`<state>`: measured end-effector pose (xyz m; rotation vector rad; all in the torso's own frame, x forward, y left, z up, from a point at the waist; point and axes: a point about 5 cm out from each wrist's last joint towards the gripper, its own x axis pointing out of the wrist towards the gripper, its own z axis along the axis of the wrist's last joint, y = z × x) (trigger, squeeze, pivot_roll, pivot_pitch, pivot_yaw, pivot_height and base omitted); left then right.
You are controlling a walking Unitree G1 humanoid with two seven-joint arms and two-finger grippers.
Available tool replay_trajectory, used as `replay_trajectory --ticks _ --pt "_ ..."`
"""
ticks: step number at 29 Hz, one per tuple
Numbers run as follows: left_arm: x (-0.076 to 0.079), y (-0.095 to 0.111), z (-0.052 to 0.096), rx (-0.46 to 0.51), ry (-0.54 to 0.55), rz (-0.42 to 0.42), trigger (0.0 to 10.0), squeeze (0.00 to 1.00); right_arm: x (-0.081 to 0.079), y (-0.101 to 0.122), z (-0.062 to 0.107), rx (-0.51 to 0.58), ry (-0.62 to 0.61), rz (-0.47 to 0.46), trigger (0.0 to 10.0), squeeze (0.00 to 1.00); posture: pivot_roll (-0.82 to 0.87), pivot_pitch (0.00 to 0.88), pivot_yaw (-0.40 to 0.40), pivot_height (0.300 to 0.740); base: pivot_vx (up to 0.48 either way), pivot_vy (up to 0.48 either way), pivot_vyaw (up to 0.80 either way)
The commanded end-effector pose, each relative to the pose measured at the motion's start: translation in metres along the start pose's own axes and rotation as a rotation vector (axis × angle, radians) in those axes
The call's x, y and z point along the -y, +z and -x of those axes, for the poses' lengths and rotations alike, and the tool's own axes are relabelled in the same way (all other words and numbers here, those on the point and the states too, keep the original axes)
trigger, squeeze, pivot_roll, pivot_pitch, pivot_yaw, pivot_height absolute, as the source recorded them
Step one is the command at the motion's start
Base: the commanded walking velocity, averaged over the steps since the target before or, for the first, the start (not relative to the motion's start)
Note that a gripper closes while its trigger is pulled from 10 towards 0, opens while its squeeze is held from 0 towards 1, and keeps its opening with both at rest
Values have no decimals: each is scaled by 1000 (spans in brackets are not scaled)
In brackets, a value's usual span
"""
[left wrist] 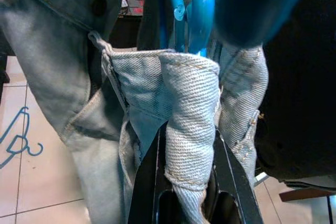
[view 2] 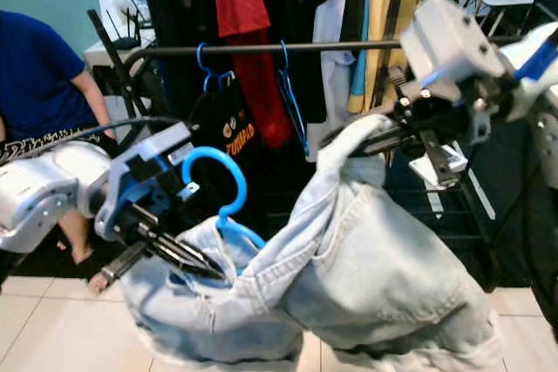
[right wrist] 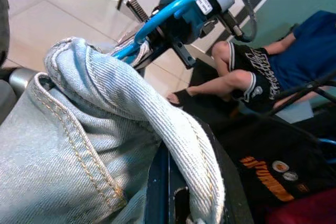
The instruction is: Hang hanger
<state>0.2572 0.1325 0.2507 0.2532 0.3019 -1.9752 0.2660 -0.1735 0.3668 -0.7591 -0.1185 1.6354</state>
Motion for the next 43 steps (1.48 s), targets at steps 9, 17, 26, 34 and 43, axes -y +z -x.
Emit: replay_trajectory --ticks 9,17,26,34,43 --pt "-3 18 -4 39 -10 -107 0 0 -7 -41 -32 -108 81 -128 2000 0 -112 0 63 740 0 0 0" --pt "-1 31 -1 102 8 -163 0 0 -10 -89 -37 -286 -66 -296 10000 569 -108 0 58 740 0 0 0" --pt "-2 28 -4 145 25 -167 0 0 -29 -116 -21 -270 -165 -557 10000 1000 -123 0 57 740 0 0 0" --pt "-9 18 -7 132 70 -146 0 0 -27 -109 36 -110 -354 -620 10000 1000 -139 0 56 740 0 0 0" --pt "-26 15 -8 74 160 -167 0 0 -2 -62 23 -112 -295 -464 10000 1000 -150 0 63 740 0 0 0"
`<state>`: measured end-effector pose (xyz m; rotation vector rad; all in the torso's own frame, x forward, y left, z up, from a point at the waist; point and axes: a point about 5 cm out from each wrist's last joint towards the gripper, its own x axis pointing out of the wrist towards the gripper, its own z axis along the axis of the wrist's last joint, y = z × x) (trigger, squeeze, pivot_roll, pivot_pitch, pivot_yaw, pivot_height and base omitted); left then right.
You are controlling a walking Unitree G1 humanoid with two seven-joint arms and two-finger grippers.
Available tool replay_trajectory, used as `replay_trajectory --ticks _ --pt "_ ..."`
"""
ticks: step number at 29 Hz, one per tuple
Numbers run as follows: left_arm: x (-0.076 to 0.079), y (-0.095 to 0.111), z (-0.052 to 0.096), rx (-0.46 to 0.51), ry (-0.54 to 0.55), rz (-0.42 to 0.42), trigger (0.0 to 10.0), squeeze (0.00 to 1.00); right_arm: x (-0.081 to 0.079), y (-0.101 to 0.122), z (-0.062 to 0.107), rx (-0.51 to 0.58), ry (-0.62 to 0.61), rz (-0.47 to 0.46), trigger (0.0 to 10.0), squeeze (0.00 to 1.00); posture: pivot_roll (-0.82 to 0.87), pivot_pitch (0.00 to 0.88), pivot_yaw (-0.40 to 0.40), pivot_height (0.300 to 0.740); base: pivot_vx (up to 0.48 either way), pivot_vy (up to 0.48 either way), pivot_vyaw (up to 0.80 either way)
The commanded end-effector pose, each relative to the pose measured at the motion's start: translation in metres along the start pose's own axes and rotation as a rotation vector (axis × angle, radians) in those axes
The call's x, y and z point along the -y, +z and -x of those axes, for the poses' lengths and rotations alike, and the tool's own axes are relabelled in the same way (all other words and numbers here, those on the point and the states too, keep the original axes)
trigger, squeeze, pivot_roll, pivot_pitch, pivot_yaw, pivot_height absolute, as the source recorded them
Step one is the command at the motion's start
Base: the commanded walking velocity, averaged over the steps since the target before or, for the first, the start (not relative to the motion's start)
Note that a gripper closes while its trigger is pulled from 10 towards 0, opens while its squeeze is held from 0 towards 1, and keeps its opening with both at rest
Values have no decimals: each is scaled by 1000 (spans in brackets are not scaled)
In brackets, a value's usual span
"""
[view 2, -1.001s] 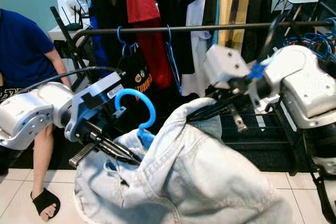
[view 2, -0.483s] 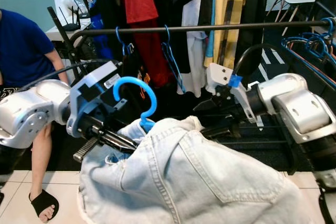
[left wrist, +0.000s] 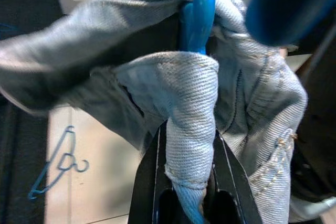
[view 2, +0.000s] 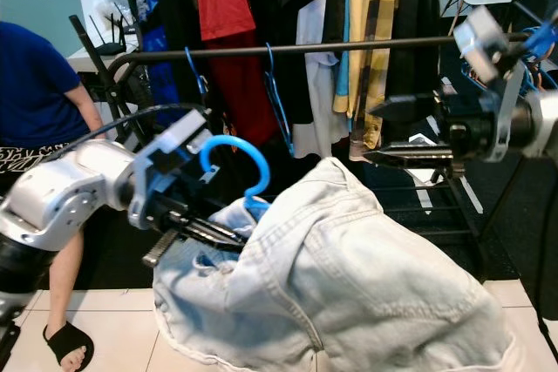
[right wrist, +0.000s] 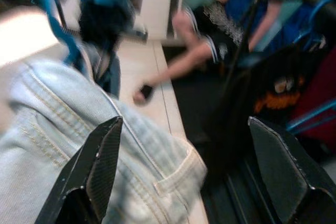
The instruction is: Hang hanger
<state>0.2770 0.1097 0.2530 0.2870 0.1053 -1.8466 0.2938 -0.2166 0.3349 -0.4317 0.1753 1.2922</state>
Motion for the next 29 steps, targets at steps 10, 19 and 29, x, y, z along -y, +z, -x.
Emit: replay_trajectory --ticks 10,19,29 --pt "-6 5 1 -7 62 -52 0 0 -32 24 -10 186 308 -56 10000 933 -152 0 55 740 0 0 0" --pt "-11 -1 -2 -23 103 -44 0 0 -39 24 -20 161 345 -74 10000 855 -151 0 54 740 0 0 0" --pt "-17 4 -3 -8 147 -61 0 0 -46 -23 -46 -188 228 -71 10000 0 -150 0 49 740 0 0 0"
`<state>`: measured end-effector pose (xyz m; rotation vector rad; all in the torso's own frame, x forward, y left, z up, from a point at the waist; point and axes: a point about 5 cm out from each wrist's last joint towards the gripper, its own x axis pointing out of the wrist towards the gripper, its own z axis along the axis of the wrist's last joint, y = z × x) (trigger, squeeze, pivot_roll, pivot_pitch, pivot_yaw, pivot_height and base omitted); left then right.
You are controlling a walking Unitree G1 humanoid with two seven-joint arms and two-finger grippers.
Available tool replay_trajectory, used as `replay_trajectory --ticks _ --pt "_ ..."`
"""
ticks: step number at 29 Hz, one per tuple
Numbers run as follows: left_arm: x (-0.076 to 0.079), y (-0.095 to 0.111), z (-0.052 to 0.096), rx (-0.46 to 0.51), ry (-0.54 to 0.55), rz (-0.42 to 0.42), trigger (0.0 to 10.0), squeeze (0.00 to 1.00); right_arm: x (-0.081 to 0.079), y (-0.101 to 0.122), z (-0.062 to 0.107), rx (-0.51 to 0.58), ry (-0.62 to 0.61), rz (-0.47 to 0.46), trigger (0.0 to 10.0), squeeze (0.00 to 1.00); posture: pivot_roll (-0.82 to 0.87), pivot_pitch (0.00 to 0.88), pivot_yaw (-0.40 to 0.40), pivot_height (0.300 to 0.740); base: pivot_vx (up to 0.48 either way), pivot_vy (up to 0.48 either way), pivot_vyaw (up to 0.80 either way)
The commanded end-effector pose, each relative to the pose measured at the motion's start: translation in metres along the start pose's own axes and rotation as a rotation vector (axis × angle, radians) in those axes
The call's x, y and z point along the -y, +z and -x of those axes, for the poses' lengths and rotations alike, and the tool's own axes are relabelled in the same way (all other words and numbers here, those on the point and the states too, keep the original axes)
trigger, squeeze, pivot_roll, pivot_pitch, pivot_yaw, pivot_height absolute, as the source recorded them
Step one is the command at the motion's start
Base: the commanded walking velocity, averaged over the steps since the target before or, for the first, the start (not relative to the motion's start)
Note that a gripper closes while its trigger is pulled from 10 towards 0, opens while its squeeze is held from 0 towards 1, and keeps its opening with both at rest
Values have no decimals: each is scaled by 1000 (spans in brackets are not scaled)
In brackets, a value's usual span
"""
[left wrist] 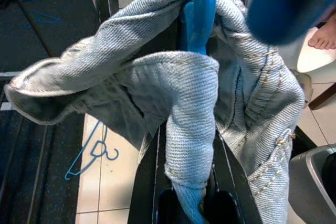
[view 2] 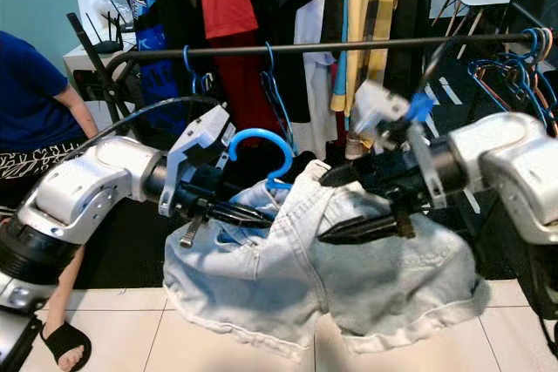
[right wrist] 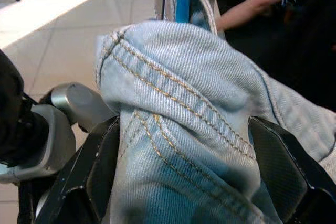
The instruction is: Hang hanger
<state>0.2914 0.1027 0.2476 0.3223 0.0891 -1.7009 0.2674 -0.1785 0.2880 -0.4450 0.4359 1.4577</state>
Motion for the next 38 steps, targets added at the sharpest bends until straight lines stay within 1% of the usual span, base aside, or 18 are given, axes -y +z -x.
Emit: replay_trajectory --ticks 1,7,8,10,11,16,18,20,23,26,28,29,30,32,34,35,37,38 --pt "-2 10 1 26 5 -48 0 0 -4 0 -3 -34 2 17 10000 0 -150 0 49 740 0 0 0" --pt "-1 13 1 42 0 -64 0 0 -6 -7 -3 -88 -22 3 10000 0 -155 0 47 740 0 0 0" --pt "-1 15 0 54 -2 -72 0 0 -6 -10 -5 -102 -31 -6 5529 0 -156 0 47 740 0 0 0" --pt "-1 15 0 54 -2 -72 0 0 -6 -10 -5 -102 -31 -6 5529 0 -156 0 47 740 0 0 0" --pt "0 18 -1 72 -5 -82 0 0 -7 -13 -6 -111 -35 -15 0 0 -156 0 46 740 0 0 0" --pt "0 21 -3 94 -9 -93 0 0 -7 -17 -9 -127 -41 -16 0 0 -156 0 46 740 0 0 0" --pt "4 33 -5 170 -33 -107 0 0 -6 -18 -10 -107 -61 -34 0 0 -155 0 48 740 0 0 0" --pt "7 39 -7 215 -49 -113 0 0 -5 -19 -10 -92 -77 -48 0 0 -155 0 48 740 0 0 0" --pt "8 40 -7 222 -52 -113 0 0 -4 -19 -10 -89 -82 -50 0 0 -155 0 48 740 0 0 0" --pt "10 45 -8 272 -63 -105 0 0 -2 -20 -9 -62 -119 -61 0 0 -155 0 54 740 0 0 0" --pt "10 45 -8 272 -63 -105 0 0 -2 -20 -9 -62 -119 -61 0 0 -155 0 54 740 0 0 0" --pt "9 44 -8 280 -61 -80 5882 804 -2 -19 -8 -52 -130 -63 0 0 -155 0 54 740 0 0 0" --pt "9 42 -7 274 -68 -58 10000 1000 -1 -19 -7 -44 -141 -65 0 0 -161 0 58 740 0 0 0" --pt "9 42 -7 274 -68 -58 10000 1000 -1 -19 -7 -44 -141 -65 0 0 -161 0 58 740 0 0 0" --pt "6 38 -1 267 -49 -30 10000 1000 -1 -21 -3 -41 -166 -73 0 0 -165 0 59 740 0 0 0" --pt "6 38 -1 267 -49 -30 10000 1000 -1 -21 -3 -41 -166 -73 0 0 -165 0 59 740 0 0 0" --pt "0 37 15 280 28 -20 10000 1000 -1 -31 4 -47 -217 -111 0 0 -168 0 60 740 0 0 0" --pt "0 37 15 280 28 -20 10000 1000 -1 -31 4 -47 -217 -111 0 0 -168 0 60 740 0 0 0"
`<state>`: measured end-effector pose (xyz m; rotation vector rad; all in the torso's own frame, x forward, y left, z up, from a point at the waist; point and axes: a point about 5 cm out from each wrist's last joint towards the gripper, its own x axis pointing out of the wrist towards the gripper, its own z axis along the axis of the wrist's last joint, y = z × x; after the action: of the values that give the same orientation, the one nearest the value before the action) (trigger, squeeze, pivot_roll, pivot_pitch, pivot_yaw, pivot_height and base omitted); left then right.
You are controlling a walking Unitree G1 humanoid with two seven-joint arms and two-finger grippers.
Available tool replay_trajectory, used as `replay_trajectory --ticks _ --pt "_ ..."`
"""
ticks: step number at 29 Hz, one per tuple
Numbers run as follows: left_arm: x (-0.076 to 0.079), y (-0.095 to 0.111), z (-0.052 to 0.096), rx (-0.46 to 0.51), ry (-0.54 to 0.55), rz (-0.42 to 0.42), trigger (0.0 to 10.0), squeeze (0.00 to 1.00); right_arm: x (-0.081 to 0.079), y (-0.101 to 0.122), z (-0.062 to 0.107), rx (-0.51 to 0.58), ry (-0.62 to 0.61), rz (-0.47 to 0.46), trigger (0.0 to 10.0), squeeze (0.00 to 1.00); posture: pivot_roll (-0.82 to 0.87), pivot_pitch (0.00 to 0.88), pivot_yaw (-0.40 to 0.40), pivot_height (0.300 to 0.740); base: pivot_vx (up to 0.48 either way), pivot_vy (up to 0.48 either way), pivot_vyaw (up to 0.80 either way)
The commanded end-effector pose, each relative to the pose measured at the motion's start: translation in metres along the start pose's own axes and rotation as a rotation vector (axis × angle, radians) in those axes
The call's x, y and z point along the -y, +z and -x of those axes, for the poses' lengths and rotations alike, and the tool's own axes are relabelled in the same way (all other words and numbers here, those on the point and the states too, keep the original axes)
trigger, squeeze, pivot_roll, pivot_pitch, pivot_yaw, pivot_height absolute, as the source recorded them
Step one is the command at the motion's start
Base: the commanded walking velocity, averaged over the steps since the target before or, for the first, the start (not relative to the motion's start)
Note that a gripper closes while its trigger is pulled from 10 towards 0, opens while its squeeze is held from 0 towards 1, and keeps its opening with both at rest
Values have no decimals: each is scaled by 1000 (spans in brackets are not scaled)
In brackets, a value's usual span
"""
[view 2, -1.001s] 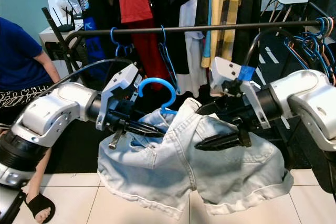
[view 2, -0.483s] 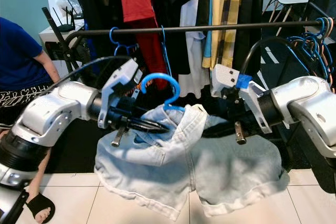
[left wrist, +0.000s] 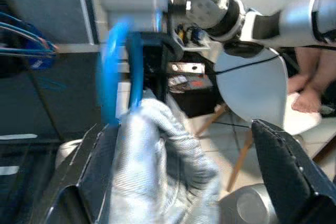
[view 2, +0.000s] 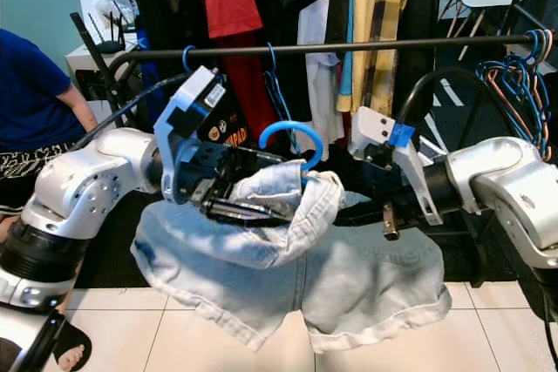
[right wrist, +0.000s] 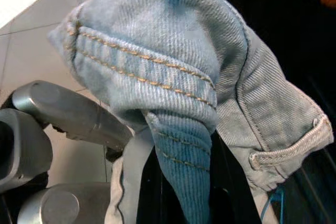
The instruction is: Hang hanger
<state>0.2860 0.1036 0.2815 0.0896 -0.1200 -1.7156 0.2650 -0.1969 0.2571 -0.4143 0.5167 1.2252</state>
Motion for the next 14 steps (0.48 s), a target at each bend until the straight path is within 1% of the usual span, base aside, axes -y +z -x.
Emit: replay_trajectory --ticks 1,2,3,4,5,6,7,8,9,10,11,12,13,14 --pt "-3 5 14 -12 48 -17 10000 1000 3 0 10 19 -59 -9 0 0 -167 0 61 740 0 0 0" --pt "-4 2 23 -33 91 -17 10000 1000 4 -5 14 25 -91 -33 0 0 -167 0 61 740 0 0 0" --pt "-4 2 23 -33 91 -17 10000 1000 4 -5 14 25 -91 -33 0 0 -167 0 61 740 0 0 0" --pt "-5 0 28 -50 116 -16 10000 1000 5 -8 16 30 -110 -47 0 0 -167 0 61 740 0 0 0" --pt "-5 0 28 -50 116 -16 10000 1000 5 -8 16 30 -110 -47 0 0 -167 0 61 740 0 0 0" --pt "-8 -3 35 -80 171 -22 10000 1000 6 -11 20 33 -134 -61 0 0 -167 0 61 740 0 0 0" --pt "-13 -7 45 -100 261 -30 10000 1000 8 -14 25 41 -172 -82 0 0 -164 0 64 740 0 0 0" --pt "-13 -7 45 -100 261 -30 10000 1000 8 -14 25 41 -172 -82 0 0 -164 0 64 740 0 0 0" --pt "-19 -9 54 -114 344 -39 10000 1000 9 -17 29 48 -211 -99 0 0 -164 0 64 740 0 0 0" --pt "-19 -9 54 -114 344 -39 10000 1000 9 -17 29 48 -211 -99 0 0 -164 0 64 740 0 0 0" --pt "-27 -13 64 -116 468 -44 10000 1000 15 -22 35 63 -287 -131 0 0 -166 0 65 740 0 0 0" --pt "-31 -15 70 -113 544 -45 10000 1000 18 -25 39 73 -338 -154 0 0 -166 0 65 740 0 0 0" --pt "-34 -17 72 -111 584 -44 10000 1000 20 -27 41 78 -366 -166 0 0 -166 0 65 740 0 0 0" --pt "-34 -17 72 -111 584 -44 10000 1000 20 -27 41 78 -366 -166 0 0 -166 0 65 740 0 0 0"
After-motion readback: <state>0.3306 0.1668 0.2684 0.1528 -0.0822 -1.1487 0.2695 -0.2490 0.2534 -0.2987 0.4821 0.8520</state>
